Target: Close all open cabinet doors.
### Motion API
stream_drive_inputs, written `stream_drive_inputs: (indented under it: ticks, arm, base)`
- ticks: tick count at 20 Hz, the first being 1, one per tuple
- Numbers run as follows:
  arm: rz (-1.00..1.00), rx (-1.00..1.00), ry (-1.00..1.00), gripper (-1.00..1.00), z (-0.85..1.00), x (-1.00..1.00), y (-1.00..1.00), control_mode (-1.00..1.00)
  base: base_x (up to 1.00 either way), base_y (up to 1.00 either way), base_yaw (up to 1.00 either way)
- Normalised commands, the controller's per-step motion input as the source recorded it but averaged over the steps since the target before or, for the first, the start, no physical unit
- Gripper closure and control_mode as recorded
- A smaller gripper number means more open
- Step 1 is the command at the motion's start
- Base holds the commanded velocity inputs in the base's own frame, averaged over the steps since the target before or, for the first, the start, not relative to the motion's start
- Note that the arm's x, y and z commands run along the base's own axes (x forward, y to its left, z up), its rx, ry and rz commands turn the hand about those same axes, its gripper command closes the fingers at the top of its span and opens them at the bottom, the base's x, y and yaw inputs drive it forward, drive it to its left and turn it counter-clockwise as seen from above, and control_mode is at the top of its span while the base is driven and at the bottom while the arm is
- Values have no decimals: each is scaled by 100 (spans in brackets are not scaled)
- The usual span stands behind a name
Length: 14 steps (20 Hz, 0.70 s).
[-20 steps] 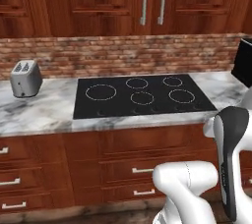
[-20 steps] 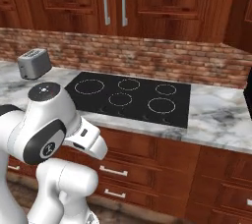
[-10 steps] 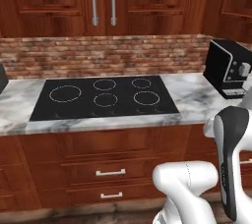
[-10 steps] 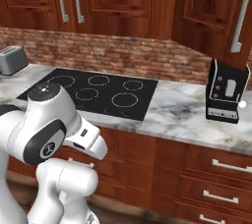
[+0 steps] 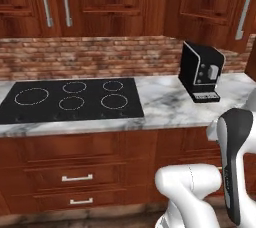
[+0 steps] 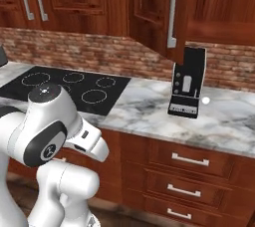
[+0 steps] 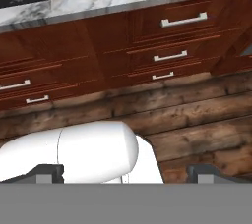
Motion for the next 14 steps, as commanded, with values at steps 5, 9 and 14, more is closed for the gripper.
stream_drive_inputs:
  ticks: [5, 9, 14]
  arm:
    - [0, 0, 0, -100, 0, 0, 0, 100]
    - [0, 0, 0, -100, 0, 0, 0, 100]
    - [0, 0, 0, -100, 0, 0, 0, 100]
  base:
    - [0, -71, 2]
    - [0, -70, 1]
    - [0, -68, 1]
